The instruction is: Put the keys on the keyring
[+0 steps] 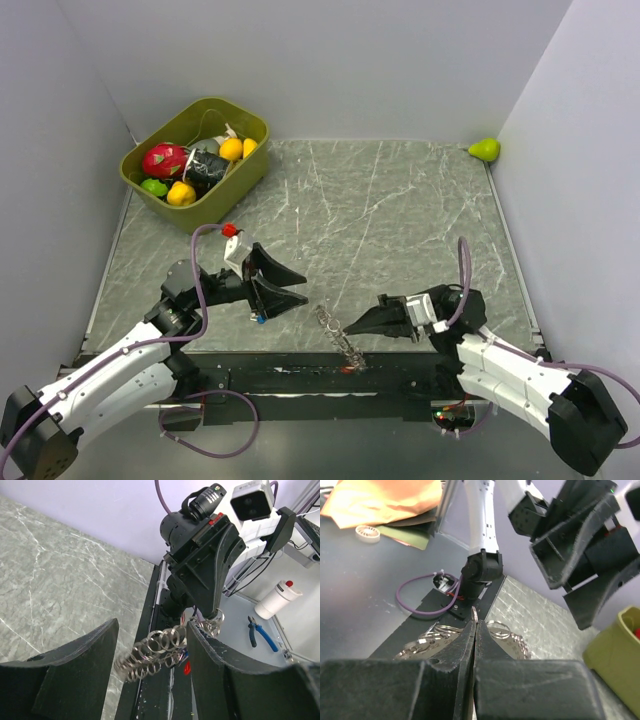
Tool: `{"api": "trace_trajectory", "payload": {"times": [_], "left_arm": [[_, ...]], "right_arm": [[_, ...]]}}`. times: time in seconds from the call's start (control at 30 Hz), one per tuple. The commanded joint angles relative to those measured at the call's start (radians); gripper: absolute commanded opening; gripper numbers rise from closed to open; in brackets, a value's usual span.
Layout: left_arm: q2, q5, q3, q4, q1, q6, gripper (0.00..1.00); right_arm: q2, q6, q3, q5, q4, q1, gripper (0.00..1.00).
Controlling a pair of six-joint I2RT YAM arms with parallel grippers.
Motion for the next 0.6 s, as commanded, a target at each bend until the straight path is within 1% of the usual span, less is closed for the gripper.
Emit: {"api": "trace_trajectory", "payload": {"times": [0.0, 0.1, 0.3, 0.43, 0.57], "left_arm": [[-0.006, 0.023, 0.021, 0.014, 0.0, 0.026, 0.63], [0.0, 0.028, 0.019, 0.017, 0.0, 0.021, 0.63], [-0.005, 0.029, 0.019, 0.013, 0.0, 0.024, 0.63], [-0.012, 0.017, 0.021, -0.013, 0.002, 0.033, 0.63], [-0.014, 0.003, 0.024, -0.03, 0.0, 0.035, 0.62]], "right_arm": [[-0.021, -0.017, -0.025, -0.046, 0.212, 0.007, 0.0], [-0.019, 0.009, -0.042, -0.043, 0.291, 0.007, 0.0], [-0.007, 0.041, -0.04, -0.04, 0.318, 0.007, 0.0], [-0.004, 0.031, -0.04, -0.032, 0.283, 0.006, 0.0], [-0.008, -0.035, -0.045, -0.009, 0.197, 0.006, 0.0]]}}
